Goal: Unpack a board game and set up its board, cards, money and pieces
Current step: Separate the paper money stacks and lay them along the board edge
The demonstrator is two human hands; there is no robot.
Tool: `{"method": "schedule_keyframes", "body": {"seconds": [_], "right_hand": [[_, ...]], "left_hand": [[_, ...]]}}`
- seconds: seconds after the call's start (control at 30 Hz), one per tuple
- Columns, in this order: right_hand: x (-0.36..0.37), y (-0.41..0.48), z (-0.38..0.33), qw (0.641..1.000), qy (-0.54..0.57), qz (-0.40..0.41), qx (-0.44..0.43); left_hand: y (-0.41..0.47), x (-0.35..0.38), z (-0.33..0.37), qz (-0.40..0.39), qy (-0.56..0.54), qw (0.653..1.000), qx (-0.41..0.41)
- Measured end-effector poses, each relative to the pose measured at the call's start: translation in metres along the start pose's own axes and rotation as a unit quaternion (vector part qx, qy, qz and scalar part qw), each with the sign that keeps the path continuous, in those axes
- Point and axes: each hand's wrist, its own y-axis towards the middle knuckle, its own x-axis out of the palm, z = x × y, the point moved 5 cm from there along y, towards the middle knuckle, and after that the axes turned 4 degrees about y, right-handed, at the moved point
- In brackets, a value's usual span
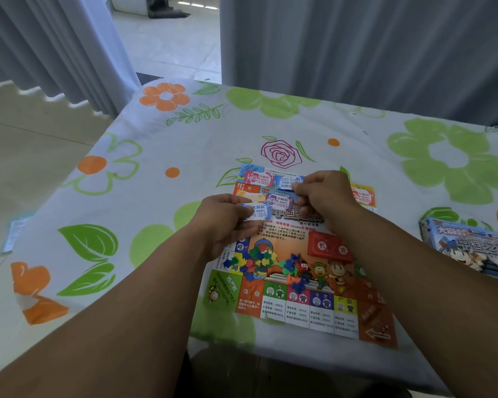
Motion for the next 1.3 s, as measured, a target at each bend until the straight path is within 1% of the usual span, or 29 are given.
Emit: {"method": "schedule_keyframes", "body": {"seconds": [0.23, 0.37, 0.4, 0.47, 0.57, 0.63, 0.7, 0.83, 0.97, 1.1, 1.23, 1.3], "right_hand": [[0.002, 0.018, 0.002, 0.997, -0.053, 0.056, -0.011], [-0.003, 0.023, 0.000, 0.986, -0.121, 0.100, -0.050], [-0.002, 0.023, 0.000, 0.985, -0.129, 0.100, -0.056], [0.002, 0.018, -0.003, 0.989, -0.118, 0.058, -0.064], [0.017, 0.000, -0.011, 0.991, -0.085, -0.068, -0.077], [0.025, -0.010, -0.013, 0.983, -0.097, -0.134, -0.082], [0.028, -0.015, -0.012, 0.975, -0.116, -0.170, -0.085], [0.024, -0.015, -0.006, 0.972, -0.118, -0.185, -0.085], [0.021, -0.013, -0.007, 0.977, -0.101, -0.174, -0.071], [0.016, -0.009, -0.008, 0.987, -0.056, -0.144, -0.044], [-0.001, 0.002, -0.007, 0.999, -0.016, -0.035, -0.016], [-0.007, 0.007, -0.003, 1.000, -0.002, -0.005, 0.008]], "left_hand": [[0.003, 0.001, 0.001, 0.004, 0.007, 1.000, -0.002], [0.002, 0.002, 0.002, 0.008, 0.009, 1.000, 0.002], [0.002, 0.003, 0.002, 0.009, 0.008, 1.000, 0.003], [0.001, 0.003, 0.004, 0.010, 0.004, 1.000, 0.005], [0.000, 0.005, 0.005, 0.009, 0.001, 1.000, 0.010], [0.000, 0.006, 0.006, 0.006, 0.001, 1.000, 0.015], [0.000, 0.007, 0.008, 0.002, -0.004, 1.000, 0.022], [0.000, 0.012, 0.008, -0.005, -0.016, 0.999, 0.035], [-0.001, 0.017, 0.010, -0.013, -0.038, 0.998, 0.041], [0.001, 0.018, 0.009, -0.003, -0.041, 0.998, 0.041], [0.003, 0.016, 0.006, 0.005, -0.031, 0.999, 0.025], [0.003, 0.016, 0.005, 0.004, -0.024, 1.000, 0.017]]}}
